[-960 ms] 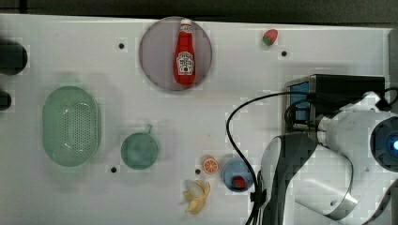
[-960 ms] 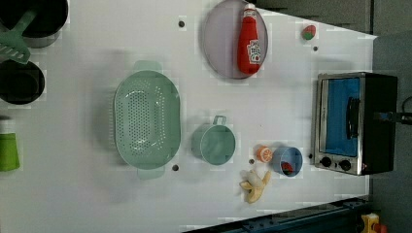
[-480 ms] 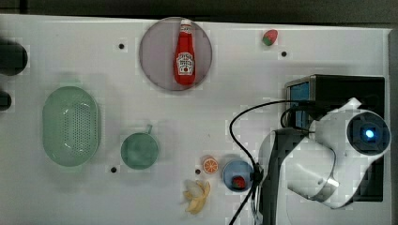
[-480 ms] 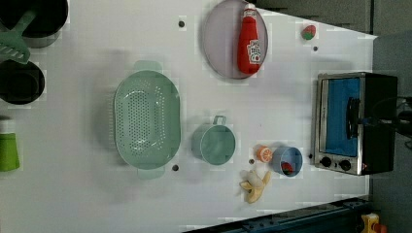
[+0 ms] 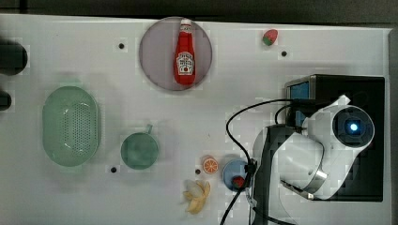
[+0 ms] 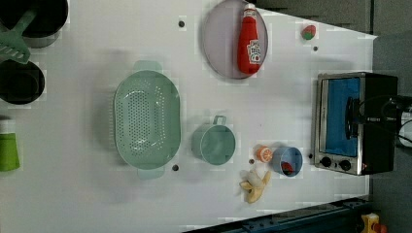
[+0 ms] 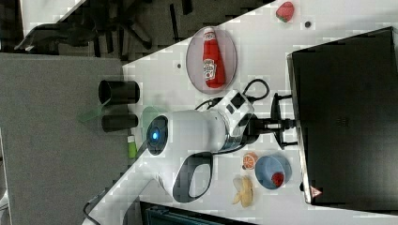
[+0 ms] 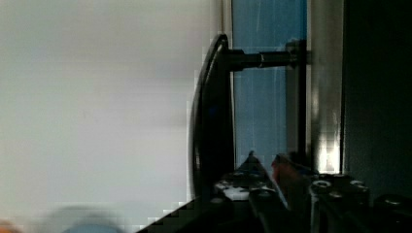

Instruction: Flap open oven.

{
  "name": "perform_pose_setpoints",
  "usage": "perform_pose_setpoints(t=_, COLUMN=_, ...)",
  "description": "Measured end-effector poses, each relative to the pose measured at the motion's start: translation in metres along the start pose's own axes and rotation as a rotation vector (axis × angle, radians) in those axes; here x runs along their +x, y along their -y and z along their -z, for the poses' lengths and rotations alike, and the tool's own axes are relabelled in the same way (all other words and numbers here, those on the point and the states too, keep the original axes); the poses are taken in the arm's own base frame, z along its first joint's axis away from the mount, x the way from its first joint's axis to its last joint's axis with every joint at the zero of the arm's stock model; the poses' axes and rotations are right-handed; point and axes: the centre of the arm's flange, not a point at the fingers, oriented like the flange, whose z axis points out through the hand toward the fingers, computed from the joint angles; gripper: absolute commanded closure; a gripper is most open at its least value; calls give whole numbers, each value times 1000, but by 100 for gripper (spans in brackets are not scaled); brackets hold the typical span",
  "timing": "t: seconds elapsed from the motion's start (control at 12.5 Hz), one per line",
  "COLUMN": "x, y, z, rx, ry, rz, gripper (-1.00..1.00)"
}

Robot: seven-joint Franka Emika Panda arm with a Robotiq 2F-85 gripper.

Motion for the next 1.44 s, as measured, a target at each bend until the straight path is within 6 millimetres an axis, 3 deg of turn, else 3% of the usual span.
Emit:
perform_pose_setpoints(t=0.16, x=-1, y=1, z=0, rx=-37, ry=19, rz=37, gripper=65)
perform_pose_setpoints(t=0.4, x=4, y=20, z=0, rx=-129, ry=49, rz=108, gripper=65)
perform_pose_setpoints(t=0.72, x=15, y=57, z=-4, rx=-270, ry=68, rz=140, gripper=65)
perform_pose_setpoints(t=1.04, x=23, y=103, z=-12, rx=-337, ry=64, rz=84, gripper=65)
perform_pose_setpoints(t=1.44, x=28, y=195, z=-62, rx=-382, ry=86, rz=83, gripper=65)
